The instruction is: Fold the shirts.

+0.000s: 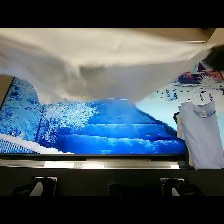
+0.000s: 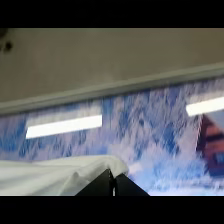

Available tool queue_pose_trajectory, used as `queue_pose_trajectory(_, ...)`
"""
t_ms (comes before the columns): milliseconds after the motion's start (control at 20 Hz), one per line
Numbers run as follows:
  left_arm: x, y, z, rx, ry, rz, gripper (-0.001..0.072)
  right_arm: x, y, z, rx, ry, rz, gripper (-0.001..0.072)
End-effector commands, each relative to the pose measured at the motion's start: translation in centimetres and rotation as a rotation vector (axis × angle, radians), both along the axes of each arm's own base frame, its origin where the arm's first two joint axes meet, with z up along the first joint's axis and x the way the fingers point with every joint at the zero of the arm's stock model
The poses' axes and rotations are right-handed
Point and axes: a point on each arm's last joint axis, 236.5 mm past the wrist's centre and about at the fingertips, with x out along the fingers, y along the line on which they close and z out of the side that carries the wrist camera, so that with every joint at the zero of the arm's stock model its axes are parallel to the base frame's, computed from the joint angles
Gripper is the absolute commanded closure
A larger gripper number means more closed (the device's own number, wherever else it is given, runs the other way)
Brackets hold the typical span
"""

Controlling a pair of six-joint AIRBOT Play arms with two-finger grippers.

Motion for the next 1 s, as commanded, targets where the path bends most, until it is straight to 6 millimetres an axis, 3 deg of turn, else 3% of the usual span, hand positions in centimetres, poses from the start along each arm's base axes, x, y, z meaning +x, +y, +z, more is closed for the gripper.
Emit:
queue_pose_trajectory(0,-8.5,-0.2,9.3,0.023,-0.242,0.095,0.0676,-7.2,-2.3,11.2,-0.011,-0.294,-0.081,0.0662)
queue_pose_trajectory(150,-9.2,-0.3,9.8,0.047,-0.251,0.11,0.0676,-8.5,-2.7,12.5,-0.02,-0.327,-0.096,0.0662)
queue_pose_trajectory(250,-7.8,0.3,7.4,0.088,-0.142,0.135,0.0676,-8.2,-3.1,10.7,-0.021,-0.252,-0.111,0.0661)
queue_pose_trajectory(300,-6.6,0.9,5.1,0.117,-0.041,0.152,0.0676,-7.8,-3.4,9.3,-0.024,-0.191,-0.123,0.0661)
queue_pose_trajectory(400,-4.0,2.7,-1.5,0.158,0.227,0.176,0.0676,-6.2,-3.6,5.2,-0.051,-0.024,-0.133,0.0661)
queue_pose_trajectory(450,-2.6,3.6,-5.7,0.161,0.381,0.17,0.0676,-4.8,-3.6,1.9,-0.065,0.107,-0.136,0.0661)
queue_pose_trajectory(550,0.4,4.5,-15.7,0.118,0.699,0.097,0.0674,-1.3,-3.4,-6.3,-0.078,0.406,-0.133,0.0659)
queue_pose_trajectory(650,2.9,4.5,-25.1,0.098,0.916,0.008,0.0674,3.3,-2.1,-15.7,-0.075,0.657,-0.091,0.0659)
queue_pose_trajectory(750,5.9,4.6,-33.8,0.054,1.052,-0.038,0.0674,8.4,-0.3,-22.8,-0.047,0.737,-0.035,0.0659)
queue_pose_trajectory(850,9.2,4.9,-39.2,0.002,1.098,-0.051,0.0674,14.1,1.5,-27.0,0.066,0.7,-0.021,0.0658)
queue_pose_trajectory(950,13.2,5.6,-41.9,-0.064,1.071,-0.04,0.0674,18.3,3.1,-29.5,0.238,0.633,-0.036,0.0659)
